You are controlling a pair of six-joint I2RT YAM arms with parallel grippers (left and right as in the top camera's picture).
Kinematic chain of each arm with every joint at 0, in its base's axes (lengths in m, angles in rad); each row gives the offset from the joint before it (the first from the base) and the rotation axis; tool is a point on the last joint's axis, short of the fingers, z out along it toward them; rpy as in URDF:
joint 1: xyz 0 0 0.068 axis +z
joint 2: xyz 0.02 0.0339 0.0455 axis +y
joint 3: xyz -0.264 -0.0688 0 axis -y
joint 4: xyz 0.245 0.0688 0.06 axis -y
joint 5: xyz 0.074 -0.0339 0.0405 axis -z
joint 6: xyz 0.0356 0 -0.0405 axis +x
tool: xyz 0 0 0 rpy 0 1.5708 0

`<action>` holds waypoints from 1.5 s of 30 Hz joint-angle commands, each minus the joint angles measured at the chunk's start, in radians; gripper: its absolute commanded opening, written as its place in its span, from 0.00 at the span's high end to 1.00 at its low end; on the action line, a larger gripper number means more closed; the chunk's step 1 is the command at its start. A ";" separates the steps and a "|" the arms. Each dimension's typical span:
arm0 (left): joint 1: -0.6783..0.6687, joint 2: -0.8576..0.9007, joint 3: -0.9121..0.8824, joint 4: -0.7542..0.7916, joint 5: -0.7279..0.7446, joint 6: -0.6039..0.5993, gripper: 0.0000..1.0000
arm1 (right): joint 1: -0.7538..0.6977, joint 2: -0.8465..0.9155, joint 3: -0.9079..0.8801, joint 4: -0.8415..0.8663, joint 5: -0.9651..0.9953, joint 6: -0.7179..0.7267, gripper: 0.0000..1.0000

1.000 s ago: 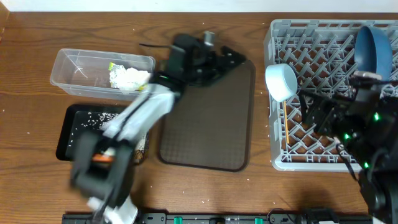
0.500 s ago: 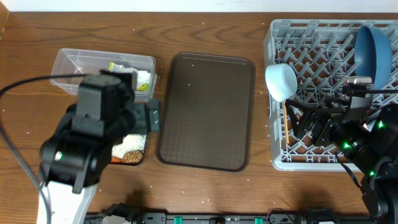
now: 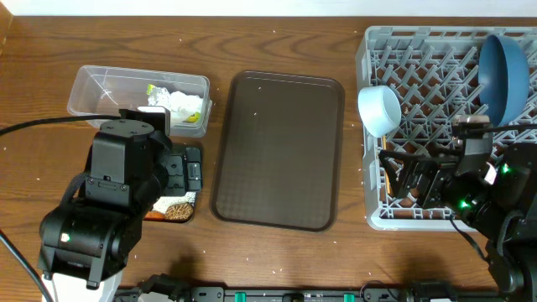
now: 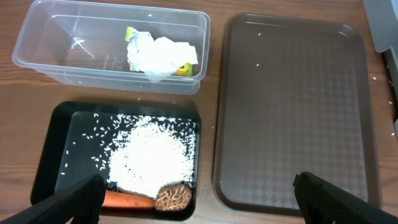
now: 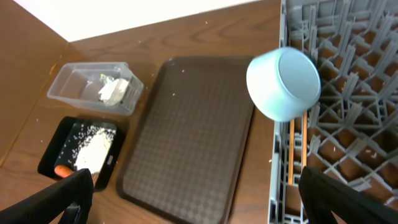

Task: Sort waste into correct bins and load items into the dishwasher rack

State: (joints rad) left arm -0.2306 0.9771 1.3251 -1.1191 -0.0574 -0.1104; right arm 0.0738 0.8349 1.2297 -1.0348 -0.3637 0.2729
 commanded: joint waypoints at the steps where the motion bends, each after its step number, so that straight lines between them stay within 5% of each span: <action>1: 0.003 0.005 0.008 -0.002 -0.018 0.013 0.02 | -0.014 -0.008 0.010 -0.034 -0.007 -0.016 0.01; 6: 0.003 0.009 0.008 -0.002 -0.018 0.013 0.02 | -0.014 -0.022 0.004 -0.024 0.111 -0.103 0.01; 14: 0.003 0.009 0.008 -0.002 -0.018 0.013 0.02 | -0.014 -0.219 -0.286 0.424 0.090 -0.478 0.01; 19: 0.003 0.009 0.008 -0.002 -0.018 0.013 0.02 | -0.014 -0.411 -0.623 0.637 0.089 -0.480 0.01; 28: 0.003 0.009 0.008 -0.002 -0.018 0.013 0.02 | -0.014 -0.829 -1.028 0.710 0.074 -0.479 0.01; 45: 0.003 0.009 0.008 -0.002 -0.018 0.013 0.02 | -0.014 -0.829 -1.225 0.992 0.015 -0.461 0.01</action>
State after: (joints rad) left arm -0.2306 0.9871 1.3243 -1.1194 -0.0601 -0.1066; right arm 0.0738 0.0128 0.0154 -0.0463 -0.3336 -0.1890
